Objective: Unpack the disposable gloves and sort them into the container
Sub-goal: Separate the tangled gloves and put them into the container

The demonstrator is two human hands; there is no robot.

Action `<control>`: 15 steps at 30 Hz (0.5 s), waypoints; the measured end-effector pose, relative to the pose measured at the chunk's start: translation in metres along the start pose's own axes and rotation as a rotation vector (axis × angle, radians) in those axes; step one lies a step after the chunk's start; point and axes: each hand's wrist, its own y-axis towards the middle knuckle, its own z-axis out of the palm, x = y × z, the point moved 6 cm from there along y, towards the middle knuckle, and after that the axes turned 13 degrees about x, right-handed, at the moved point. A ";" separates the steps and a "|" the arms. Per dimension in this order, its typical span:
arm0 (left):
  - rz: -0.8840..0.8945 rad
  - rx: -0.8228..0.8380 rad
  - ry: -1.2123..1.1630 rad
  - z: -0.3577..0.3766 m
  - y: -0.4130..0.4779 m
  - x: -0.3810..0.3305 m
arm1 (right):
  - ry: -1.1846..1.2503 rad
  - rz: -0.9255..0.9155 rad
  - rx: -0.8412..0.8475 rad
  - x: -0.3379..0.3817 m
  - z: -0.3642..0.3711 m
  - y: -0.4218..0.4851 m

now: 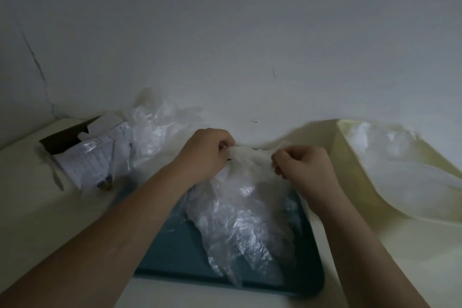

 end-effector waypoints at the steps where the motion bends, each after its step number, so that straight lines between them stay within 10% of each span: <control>1: 0.031 -0.059 -0.024 -0.007 -0.005 -0.004 | -0.004 -0.004 -0.024 0.002 -0.004 -0.001; 10: 0.251 -0.244 0.104 -0.034 -0.073 -0.045 | -0.378 -0.255 -0.189 0.086 -0.021 -0.038; 15: 0.248 -0.111 0.028 -0.036 -0.080 -0.046 | -0.455 -0.245 0.347 0.103 0.007 -0.046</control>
